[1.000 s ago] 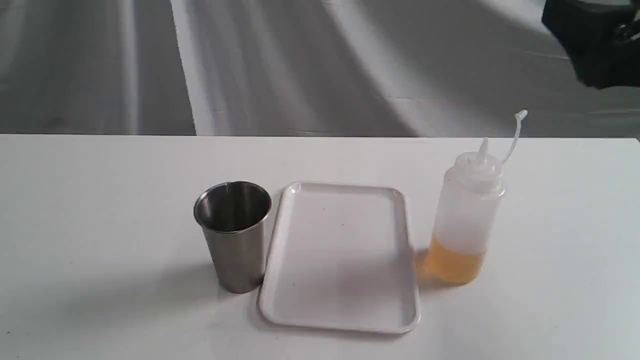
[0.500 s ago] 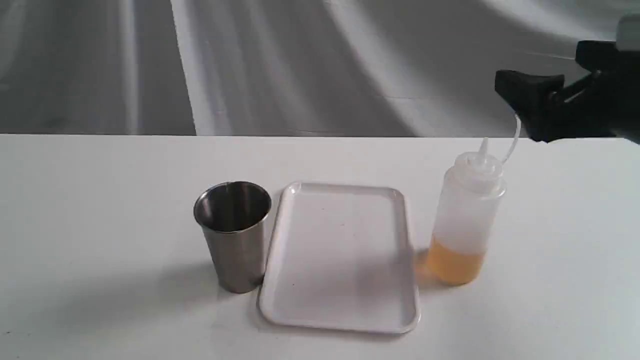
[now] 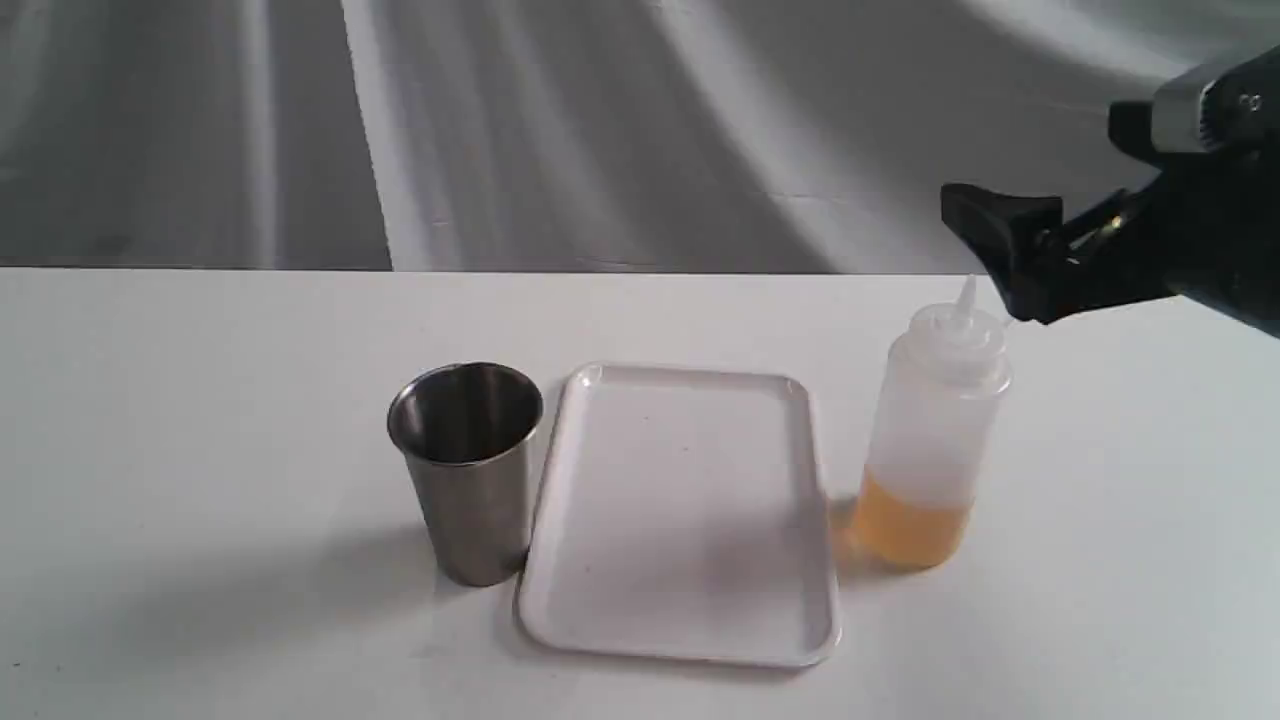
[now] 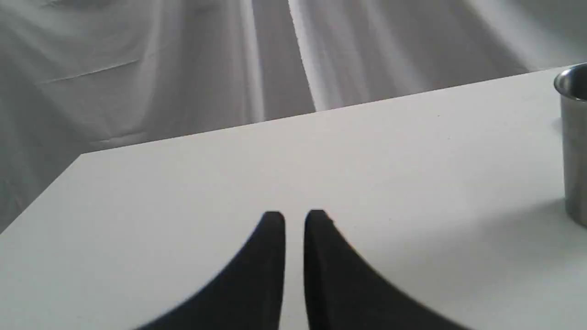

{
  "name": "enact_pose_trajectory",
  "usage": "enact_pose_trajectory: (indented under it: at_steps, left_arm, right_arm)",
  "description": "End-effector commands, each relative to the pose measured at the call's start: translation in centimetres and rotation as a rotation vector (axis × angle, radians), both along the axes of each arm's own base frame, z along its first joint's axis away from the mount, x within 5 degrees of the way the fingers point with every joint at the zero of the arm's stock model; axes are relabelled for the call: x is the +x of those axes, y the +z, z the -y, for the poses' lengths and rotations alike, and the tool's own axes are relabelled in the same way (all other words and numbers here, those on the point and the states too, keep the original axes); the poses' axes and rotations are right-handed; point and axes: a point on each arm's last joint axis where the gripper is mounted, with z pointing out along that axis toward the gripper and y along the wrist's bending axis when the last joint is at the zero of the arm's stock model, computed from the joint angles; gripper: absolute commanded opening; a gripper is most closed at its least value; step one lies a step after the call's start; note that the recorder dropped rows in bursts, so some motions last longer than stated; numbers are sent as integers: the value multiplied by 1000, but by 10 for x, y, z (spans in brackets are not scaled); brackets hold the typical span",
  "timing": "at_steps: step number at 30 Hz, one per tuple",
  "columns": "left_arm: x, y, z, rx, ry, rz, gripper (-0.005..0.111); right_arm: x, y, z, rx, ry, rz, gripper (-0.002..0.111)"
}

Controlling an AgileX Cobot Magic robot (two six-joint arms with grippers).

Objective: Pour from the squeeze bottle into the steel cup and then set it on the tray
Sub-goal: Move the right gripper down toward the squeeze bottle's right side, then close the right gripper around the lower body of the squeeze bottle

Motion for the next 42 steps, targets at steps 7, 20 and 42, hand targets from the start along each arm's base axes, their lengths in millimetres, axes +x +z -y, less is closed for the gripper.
enact_pose_trajectory:
  at_steps: [7,20,42]
  left_arm:
    - [0,0,0,-7,1,11,8]
    - [0,0,0,-4,1,11,8]
    - [0,0,0,-5,1,11,8]
  right_arm:
    - [3,-12,4,-6,-43,-77,105]
    - [-37,-39,-7,16,16,-128,105]
    - [-48,-79,-10,26,38,-287,105]
